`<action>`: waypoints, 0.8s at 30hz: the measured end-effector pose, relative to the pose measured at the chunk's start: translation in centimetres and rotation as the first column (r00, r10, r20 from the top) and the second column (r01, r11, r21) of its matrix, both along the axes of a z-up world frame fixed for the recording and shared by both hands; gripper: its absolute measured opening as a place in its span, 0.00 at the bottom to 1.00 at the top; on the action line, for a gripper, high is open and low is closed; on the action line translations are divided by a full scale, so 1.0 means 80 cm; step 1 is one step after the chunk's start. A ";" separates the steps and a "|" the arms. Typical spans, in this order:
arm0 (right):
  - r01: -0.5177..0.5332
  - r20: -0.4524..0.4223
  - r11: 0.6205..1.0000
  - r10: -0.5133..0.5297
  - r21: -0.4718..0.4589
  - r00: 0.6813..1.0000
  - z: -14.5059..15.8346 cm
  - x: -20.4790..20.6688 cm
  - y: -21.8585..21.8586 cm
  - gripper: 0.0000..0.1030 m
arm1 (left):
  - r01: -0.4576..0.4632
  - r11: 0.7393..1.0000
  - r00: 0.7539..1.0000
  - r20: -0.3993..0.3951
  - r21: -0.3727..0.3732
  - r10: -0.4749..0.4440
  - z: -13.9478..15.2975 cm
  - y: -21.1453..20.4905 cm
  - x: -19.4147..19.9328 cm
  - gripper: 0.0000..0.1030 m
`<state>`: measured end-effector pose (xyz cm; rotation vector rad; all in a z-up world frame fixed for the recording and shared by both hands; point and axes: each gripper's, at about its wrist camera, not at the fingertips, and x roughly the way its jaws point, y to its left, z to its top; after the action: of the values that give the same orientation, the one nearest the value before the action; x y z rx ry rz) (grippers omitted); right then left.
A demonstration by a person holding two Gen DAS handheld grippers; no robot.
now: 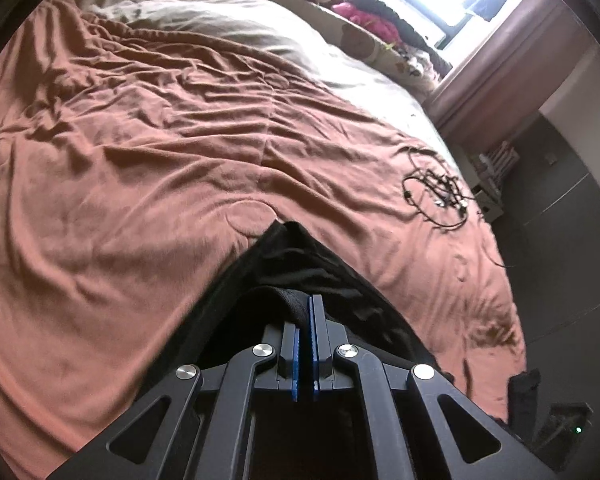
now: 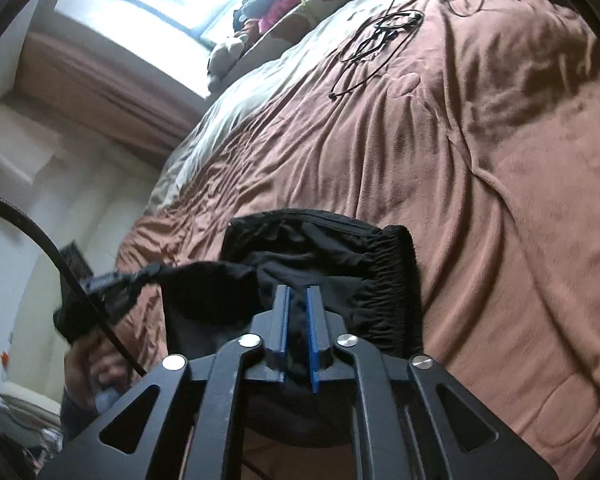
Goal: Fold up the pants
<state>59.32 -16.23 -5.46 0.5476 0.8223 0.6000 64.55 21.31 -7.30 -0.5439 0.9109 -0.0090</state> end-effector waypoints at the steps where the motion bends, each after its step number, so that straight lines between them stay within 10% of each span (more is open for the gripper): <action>1: 0.001 0.011 1.000 0.000 -0.013 1.000 0.000 0.000 0.001 0.49 | 0.003 1.000 1.000 -0.007 0.005 -0.003 -0.008 0.002 0.009 0.04; 3: 0.008 0.038 0.999 -0.006 -0.042 0.999 -0.001 0.002 0.006 0.66 | -0.011 0.999 1.000 -0.028 0.046 0.012 -0.019 0.006 0.022 0.04; 10: -0.068 0.061 0.990 0.076 -0.127 0.995 -0.007 0.009 0.022 0.66 | 0.071 0.986 0.993 -0.101 0.150 -0.056 -0.045 0.015 0.030 0.12; 15: -0.121 0.085 0.964 0.145 -0.236 0.986 -0.006 0.020 0.045 0.66 | 0.055 0.978 0.997 -0.072 0.203 -0.041 -0.042 0.034 0.020 0.65; 24: -0.149 0.056 0.929 0.178 -0.339 0.982 -0.020 0.047 0.066 0.54 | 0.204 0.927 0.976 -0.136 0.315 -0.168 -0.066 0.018 0.030 0.65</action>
<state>63.08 -10.98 -7.06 0.1424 0.8711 0.6165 66.98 22.72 -12.59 -0.1474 1.0421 -0.0006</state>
